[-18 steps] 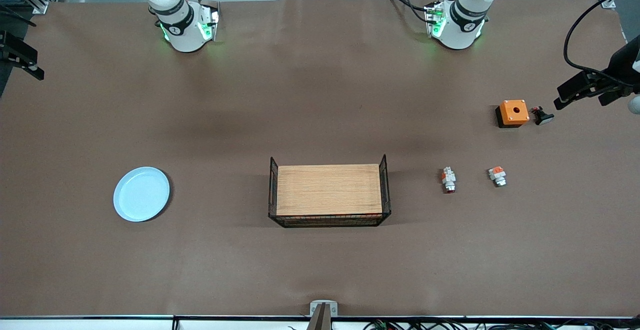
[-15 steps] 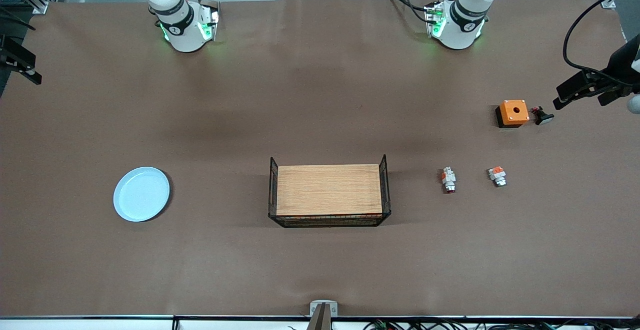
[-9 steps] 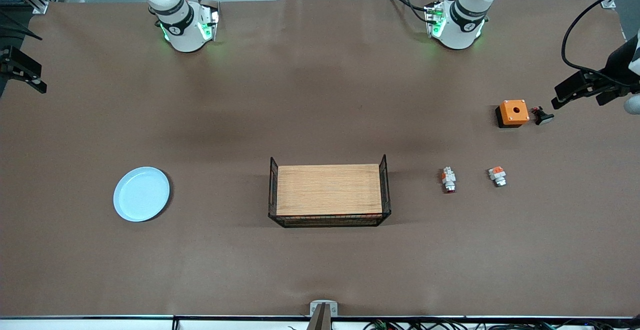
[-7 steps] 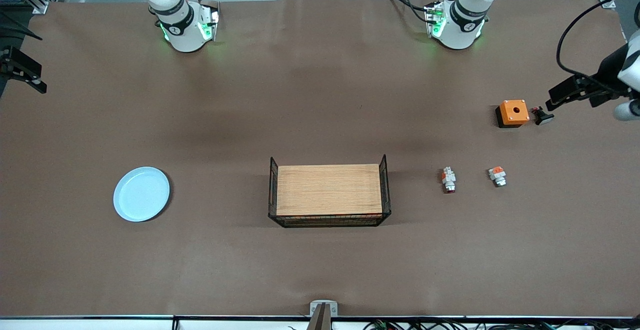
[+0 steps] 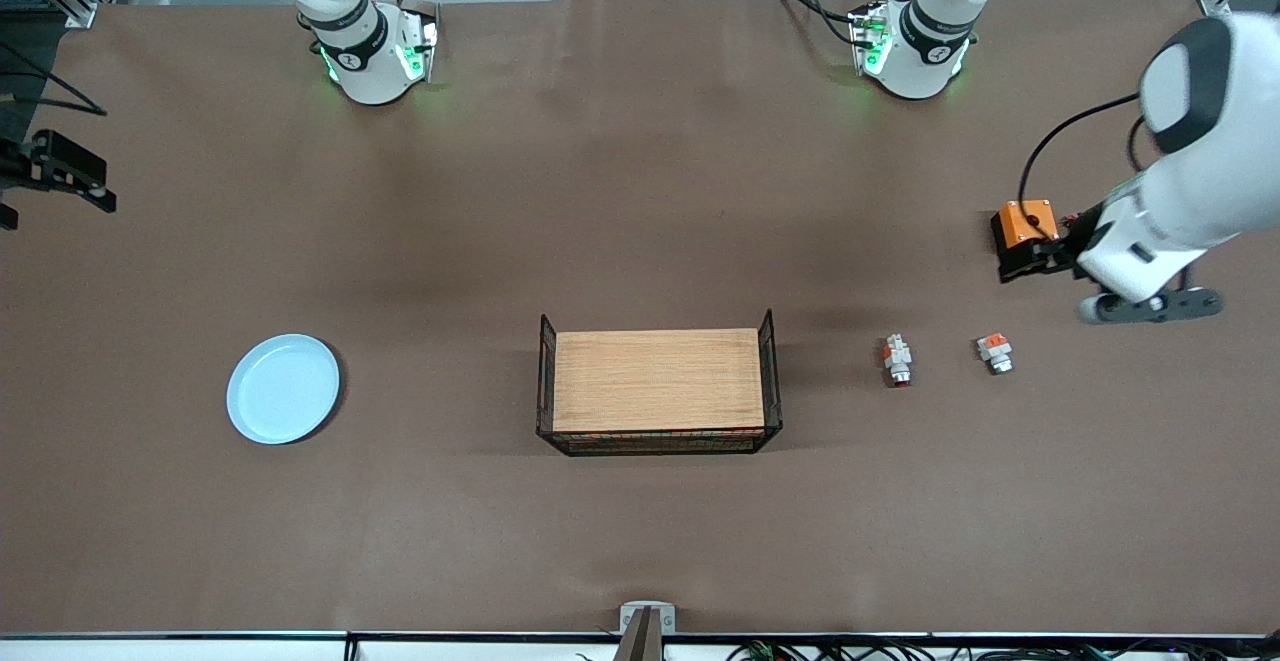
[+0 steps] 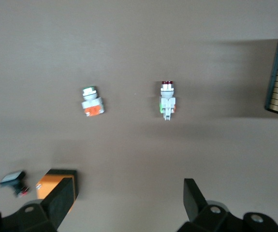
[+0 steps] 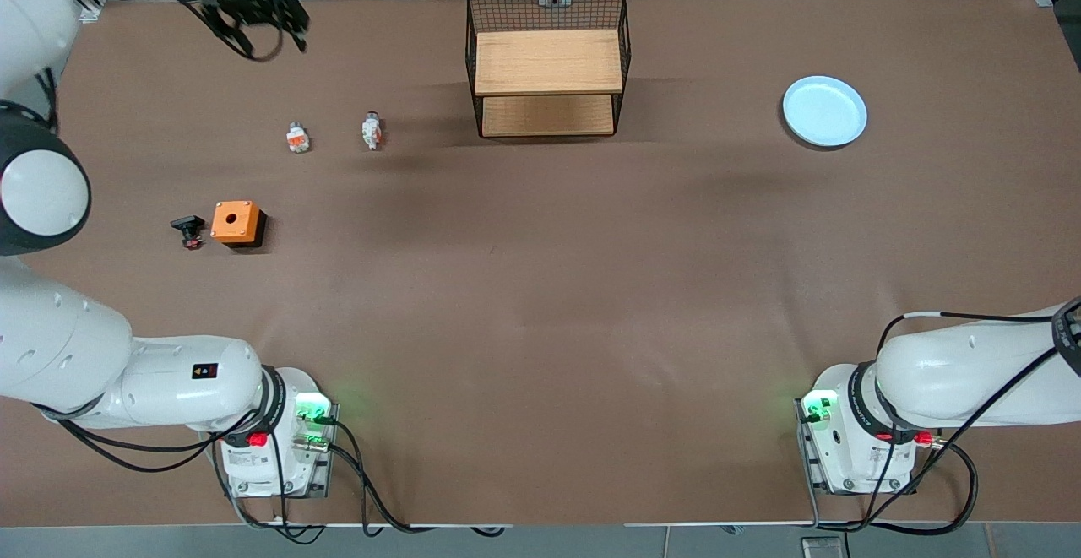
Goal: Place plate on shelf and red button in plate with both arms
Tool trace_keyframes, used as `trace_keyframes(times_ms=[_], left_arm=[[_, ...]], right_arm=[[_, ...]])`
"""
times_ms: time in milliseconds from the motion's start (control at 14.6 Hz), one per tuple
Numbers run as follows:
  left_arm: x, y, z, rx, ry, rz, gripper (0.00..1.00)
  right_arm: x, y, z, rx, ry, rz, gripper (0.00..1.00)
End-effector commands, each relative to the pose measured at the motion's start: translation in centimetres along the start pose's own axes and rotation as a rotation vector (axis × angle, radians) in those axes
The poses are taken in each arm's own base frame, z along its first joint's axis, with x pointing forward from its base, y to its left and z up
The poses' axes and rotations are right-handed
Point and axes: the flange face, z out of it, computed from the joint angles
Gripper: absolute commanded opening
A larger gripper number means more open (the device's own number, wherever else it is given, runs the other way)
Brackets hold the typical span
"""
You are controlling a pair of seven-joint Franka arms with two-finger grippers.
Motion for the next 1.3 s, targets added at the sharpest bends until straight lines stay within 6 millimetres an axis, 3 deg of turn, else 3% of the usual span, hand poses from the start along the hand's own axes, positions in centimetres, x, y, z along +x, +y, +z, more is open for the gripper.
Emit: trace_keyframes(times_ms=[0,343,617,754,891,1234], left_arm=[[-0.2,1.2,5.1,-0.004,0.006,0.016,1.00],[2.4,2.1,13.6,-0.029,-0.004,0.023,1.00],[3.2,4.8,19.1,-0.030,-0.017,-0.013,1.00],[3.5,5.6,20.9,-0.032,-0.016,-0.012,1.00],[3.8,5.8,21.9,-0.013,-0.001,0.016,1.00],[5.5,5.9,23.8,-0.015,0.024,0.010,1.00]], right_arm=[[2.0,0.9,3.4,0.006,-0.038,0.004,1.00],[4.9,2.9,10.1,0.023,-0.093,0.020,1.00],[6.8,4.4,15.5,0.029,-0.124,0.031,1.00],[7.4,4.6,17.1,0.026,-0.127,0.028,1.00],[8.2,4.8,20.1,0.032,-0.155,0.032,1.00],[10.0,4.6,24.2,0.029,-0.130,0.016,1.00]])
